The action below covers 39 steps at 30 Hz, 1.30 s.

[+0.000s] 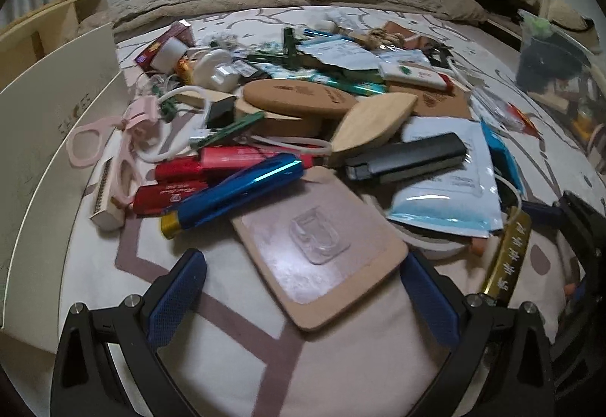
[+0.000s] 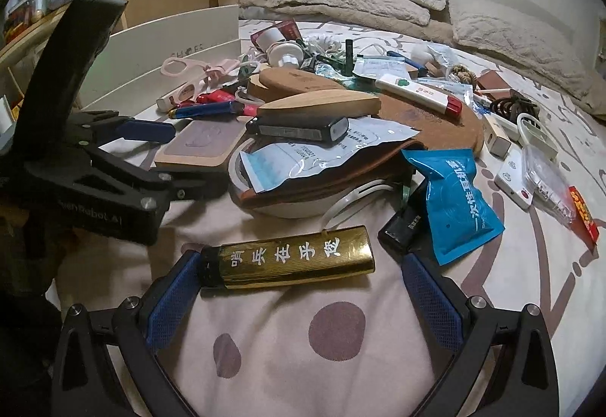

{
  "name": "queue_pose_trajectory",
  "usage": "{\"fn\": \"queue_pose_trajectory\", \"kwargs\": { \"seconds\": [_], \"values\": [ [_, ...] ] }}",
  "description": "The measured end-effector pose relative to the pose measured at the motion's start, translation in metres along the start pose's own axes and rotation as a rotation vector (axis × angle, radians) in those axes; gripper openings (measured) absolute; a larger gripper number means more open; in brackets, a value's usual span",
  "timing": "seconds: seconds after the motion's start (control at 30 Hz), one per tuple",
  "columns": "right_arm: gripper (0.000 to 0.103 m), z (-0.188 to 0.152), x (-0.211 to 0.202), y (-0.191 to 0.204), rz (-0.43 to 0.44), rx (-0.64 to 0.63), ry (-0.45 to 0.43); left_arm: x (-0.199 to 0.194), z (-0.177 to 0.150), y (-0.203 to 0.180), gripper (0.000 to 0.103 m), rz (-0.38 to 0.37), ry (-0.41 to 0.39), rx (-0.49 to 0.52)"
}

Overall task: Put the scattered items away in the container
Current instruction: 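Move the right gripper toward the gold-lettered tube while the left gripper approaches the pile, then close the right gripper around the gold-lettered tube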

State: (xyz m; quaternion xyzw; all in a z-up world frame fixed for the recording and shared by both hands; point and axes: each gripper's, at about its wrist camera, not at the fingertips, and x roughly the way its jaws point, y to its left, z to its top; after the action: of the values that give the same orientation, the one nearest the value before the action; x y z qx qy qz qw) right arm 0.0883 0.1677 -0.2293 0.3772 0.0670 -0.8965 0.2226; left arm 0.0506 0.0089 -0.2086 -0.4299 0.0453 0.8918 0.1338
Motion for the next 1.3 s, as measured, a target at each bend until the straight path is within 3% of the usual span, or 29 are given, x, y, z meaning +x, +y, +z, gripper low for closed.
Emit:
{"fn": "queue_pose_trajectory", "kwargs": {
  "seconds": [0.57,0.77,1.3],
  "values": [
    [0.103,0.0,0.0,0.0,-0.011,0.005,0.006,-0.021,-0.018,0.025,0.103,0.024,0.055,-0.046],
    [0.103,-0.003,-0.003,0.005,-0.052,0.012,-0.034,-0.016,-0.016,0.02,0.103,0.048,0.029,-0.047],
    [0.103,0.0,-0.013,0.027,-0.083,-0.088,-0.115,-0.001,0.001,0.027,0.103,0.011,-0.008,-0.13]
  ]
}}
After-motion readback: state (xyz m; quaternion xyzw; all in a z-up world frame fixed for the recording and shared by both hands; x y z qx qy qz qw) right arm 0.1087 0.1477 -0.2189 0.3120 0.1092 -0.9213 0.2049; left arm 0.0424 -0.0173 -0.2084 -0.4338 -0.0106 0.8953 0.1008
